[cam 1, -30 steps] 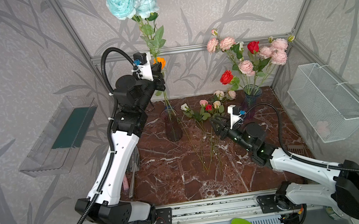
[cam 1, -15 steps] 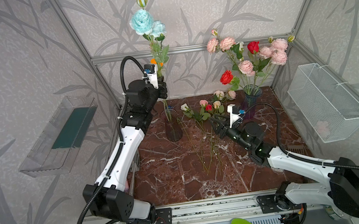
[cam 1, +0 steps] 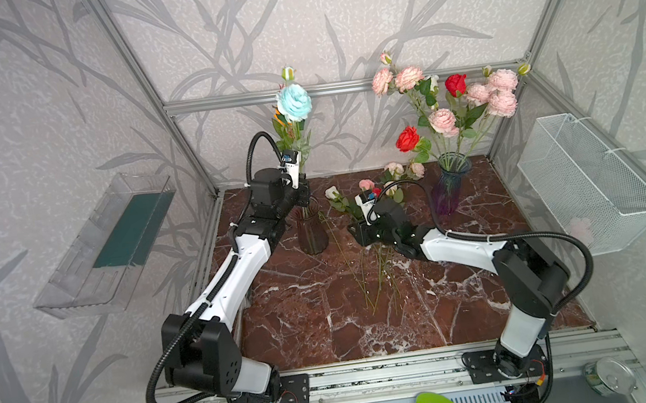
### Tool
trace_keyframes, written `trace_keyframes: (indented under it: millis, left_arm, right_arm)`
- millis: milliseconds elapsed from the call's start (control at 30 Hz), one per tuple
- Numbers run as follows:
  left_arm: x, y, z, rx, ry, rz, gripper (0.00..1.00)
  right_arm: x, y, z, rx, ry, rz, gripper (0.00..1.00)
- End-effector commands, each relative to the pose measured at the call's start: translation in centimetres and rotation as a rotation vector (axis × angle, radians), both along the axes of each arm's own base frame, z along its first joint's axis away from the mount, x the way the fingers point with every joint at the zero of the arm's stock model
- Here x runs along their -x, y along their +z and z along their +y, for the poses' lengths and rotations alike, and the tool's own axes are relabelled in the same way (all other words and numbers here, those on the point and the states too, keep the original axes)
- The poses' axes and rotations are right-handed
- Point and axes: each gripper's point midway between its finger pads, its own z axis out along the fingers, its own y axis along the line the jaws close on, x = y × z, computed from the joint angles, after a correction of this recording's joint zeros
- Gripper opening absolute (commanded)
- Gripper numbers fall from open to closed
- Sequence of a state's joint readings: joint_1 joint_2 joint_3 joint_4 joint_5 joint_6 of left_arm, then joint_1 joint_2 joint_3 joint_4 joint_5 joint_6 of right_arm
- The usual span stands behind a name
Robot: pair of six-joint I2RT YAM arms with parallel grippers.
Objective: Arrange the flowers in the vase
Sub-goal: 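Grasp and lift the blue rose stem with the right gripper while the left releases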
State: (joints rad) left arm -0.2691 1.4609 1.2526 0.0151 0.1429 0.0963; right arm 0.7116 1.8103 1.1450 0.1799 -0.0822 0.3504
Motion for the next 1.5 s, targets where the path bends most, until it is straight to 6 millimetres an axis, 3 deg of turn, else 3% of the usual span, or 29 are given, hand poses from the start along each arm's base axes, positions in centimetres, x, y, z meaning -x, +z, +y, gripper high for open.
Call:
trace_keyframes:
  millis: [0,133,233,333,667,833,933,1033,1233,1467]
  left_arm:
    - [0.9,0.7,-0.2,-0.003,-0.019,-0.025,0.21]
    - [1.7,0.8,0.1,0.008,-0.005,-0.041,0.26]
    - [2.3,1.4,0.2,0.025,-0.005,-0.052,0.36]
    - [3.1,2.3,0.3,0.045,-0.008,-0.064,0.4]
    - [8.0,6.0,2.0,0.146,0.016,-0.176,0.41]
    - [10.3,7.8,2.6,0.201,0.02,-0.22,0.41]
    - [11.6,8.6,3.0,0.224,0.019,-0.245,0.41]
    - [12.5,8.8,3.3,0.253,0.027,-0.269,0.42]
    - [13.4,8.7,3.1,0.288,0.023,-0.286,0.42]
    - [14.2,8.8,2.0,0.293,-0.015,-0.297,0.42]
  right_arm:
    - [2.7,-3.6,0.3,0.207,0.083,0.081,0.42]
    - [3.4,-5.0,1.6,0.246,0.14,0.087,0.43]
    - [2.3,-6.2,2.3,0.273,0.146,0.07,0.44]
    - [1.0,-7.1,3.2,0.297,0.155,0.053,0.45]
    - [-2.6,-9.4,4.2,0.315,0.108,0.059,0.46]
    - [-3.3,-11.2,5.0,0.267,0.111,0.117,0.39]
    - [-3.6,-11.7,5.3,0.245,0.089,0.149,0.3]
    - [-3.8,-11.5,5.6,0.2,0.063,0.173,0.18]
    - [-5.3,-9.6,4.0,0.108,-0.098,0.162,0.0]
    - [-6.3,-5.0,2.2,-0.058,-0.218,0.095,0.0]
